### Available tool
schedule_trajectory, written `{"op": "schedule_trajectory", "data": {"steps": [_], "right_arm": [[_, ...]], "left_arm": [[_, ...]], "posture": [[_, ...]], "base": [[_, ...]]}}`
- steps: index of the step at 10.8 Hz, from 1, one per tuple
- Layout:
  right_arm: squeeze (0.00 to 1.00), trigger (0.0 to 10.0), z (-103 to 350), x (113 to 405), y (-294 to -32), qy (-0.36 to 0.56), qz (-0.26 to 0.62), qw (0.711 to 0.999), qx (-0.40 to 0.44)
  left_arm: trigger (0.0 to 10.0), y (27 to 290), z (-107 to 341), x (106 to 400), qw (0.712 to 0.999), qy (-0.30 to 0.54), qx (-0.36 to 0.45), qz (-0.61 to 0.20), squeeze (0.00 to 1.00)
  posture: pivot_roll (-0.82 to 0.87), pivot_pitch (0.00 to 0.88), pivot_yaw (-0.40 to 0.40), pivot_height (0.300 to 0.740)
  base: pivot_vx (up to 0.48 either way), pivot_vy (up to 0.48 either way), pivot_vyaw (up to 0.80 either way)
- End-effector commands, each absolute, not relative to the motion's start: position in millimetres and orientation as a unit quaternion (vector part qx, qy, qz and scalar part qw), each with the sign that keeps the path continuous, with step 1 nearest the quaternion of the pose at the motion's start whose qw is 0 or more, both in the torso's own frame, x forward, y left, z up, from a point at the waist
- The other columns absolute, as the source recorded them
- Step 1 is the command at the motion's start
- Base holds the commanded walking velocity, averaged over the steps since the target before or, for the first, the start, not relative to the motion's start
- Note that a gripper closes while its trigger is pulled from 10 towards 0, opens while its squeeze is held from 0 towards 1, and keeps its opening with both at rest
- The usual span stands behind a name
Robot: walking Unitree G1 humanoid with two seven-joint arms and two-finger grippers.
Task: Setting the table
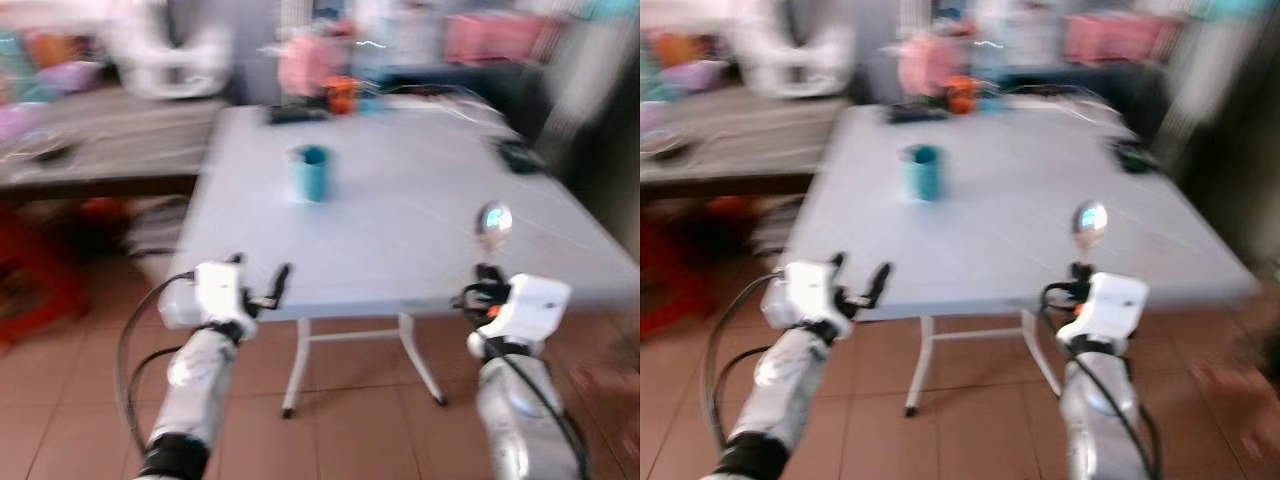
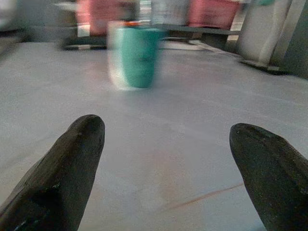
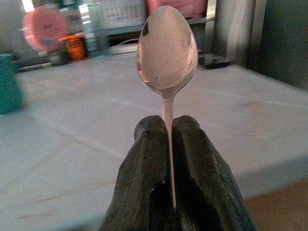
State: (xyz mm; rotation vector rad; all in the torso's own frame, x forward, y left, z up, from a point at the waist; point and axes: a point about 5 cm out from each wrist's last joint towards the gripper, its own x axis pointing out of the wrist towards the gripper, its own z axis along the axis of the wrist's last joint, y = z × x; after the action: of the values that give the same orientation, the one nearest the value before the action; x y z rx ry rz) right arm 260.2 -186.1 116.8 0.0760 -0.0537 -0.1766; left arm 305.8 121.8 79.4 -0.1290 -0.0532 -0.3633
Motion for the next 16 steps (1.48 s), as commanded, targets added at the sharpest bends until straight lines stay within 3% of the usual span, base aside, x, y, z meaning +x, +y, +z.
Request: {"op": "schedule_trajectory", "data": {"steps": [1, 5, 10, 14, 16], "right_arm": [[0.0, 10.0, 122.9, 260.7, -181.7, -0.043, -0.085, 0.995, 0.042], [0.0, 10.0, 124.8, 260.7, -181.0, -0.048, -0.086, 0.994, 0.042], [0.0, 10.0, 127.3, 261.3, -179.6, -0.055, -0.08, 0.995, 0.034], [0.0, 10.0, 126.9, 261.6, -178.5, -0.056, -0.076, 0.995, 0.034], [0.0, 10.0, 127.4, 262.7, -178.7, -0.057, -0.076, 0.995, 0.035]], "left_arm": [[10.0, 129.7, 79.7, 306.8, 0.983, -0.029, -0.053, -0.174, 0.0], [10.0, 124.2, 80.8, 308.2, 0.981, -0.033, -0.056, -0.181, 0.0], [10.0, 120.7, 81.1, 309.2, 0.98, -0.034, -0.058, -0.185, 0.0], [10.0, 120.8, 81.1, 308.8, 0.98, -0.035, -0.055, -0.185, 0.0], [10.0, 121.2, 81.5, 309.9, 0.981, -0.035, -0.055, -0.183, 0.0]], "posture": [[-0.11, 0.0, 0.061, 0.74], [-0.12, 0.0, 0.06, 0.74], [-0.12, 0.0, 0.063, 0.74], [-0.11, 0.0, 0.062, 0.74], [-0.11, 0.0, 0.06, 0.74]], "base": [[0.0, 0.435, -0.8], [0.0, 0.466, -0.64], [0.0, 0.48, 0.0], [0.0, 0.48, 0.74], [0.0, 0.48, 0.0]]}}
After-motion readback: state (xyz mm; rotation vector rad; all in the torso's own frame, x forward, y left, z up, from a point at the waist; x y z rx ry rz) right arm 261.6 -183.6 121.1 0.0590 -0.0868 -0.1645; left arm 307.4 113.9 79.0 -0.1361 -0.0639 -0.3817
